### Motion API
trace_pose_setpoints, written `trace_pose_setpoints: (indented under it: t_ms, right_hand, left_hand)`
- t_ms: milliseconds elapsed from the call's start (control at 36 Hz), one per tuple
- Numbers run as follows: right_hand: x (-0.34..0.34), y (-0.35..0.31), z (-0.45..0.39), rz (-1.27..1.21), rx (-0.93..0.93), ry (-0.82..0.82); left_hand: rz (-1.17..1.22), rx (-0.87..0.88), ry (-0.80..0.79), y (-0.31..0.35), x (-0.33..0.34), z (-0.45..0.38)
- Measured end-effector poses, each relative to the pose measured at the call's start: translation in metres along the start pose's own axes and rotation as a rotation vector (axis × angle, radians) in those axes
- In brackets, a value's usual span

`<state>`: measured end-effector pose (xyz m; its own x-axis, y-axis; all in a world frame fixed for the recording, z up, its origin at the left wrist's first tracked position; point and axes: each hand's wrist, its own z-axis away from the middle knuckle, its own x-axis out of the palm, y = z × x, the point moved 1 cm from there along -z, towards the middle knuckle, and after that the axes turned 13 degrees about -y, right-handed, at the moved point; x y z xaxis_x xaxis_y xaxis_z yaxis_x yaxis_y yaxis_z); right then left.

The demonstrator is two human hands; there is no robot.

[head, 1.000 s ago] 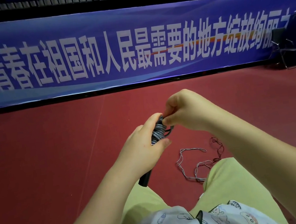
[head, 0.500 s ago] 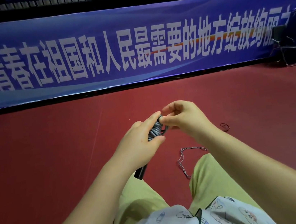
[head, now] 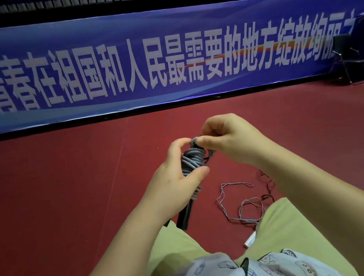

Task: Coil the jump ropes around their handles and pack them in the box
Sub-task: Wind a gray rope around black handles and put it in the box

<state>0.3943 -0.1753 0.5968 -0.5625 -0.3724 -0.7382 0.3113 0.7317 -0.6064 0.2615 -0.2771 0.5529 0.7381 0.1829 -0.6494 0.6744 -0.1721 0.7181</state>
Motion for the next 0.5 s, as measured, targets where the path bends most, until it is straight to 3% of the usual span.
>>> trace_pose_setpoints:
  t_ms: [361, 500]
  right_hand:
    - [-0.007, -0.011, 0.019, 0.090, -0.010, -0.007]
    - [0.000, -0.003, 0.019, -0.244, -0.080, 0.083]
  left_hand:
    - [-0.183, 0.093, -0.070, 0.013, -0.013, 0.004]
    - [-0.147, 0.096, -0.071, 0.015, -0.022, 0.002]
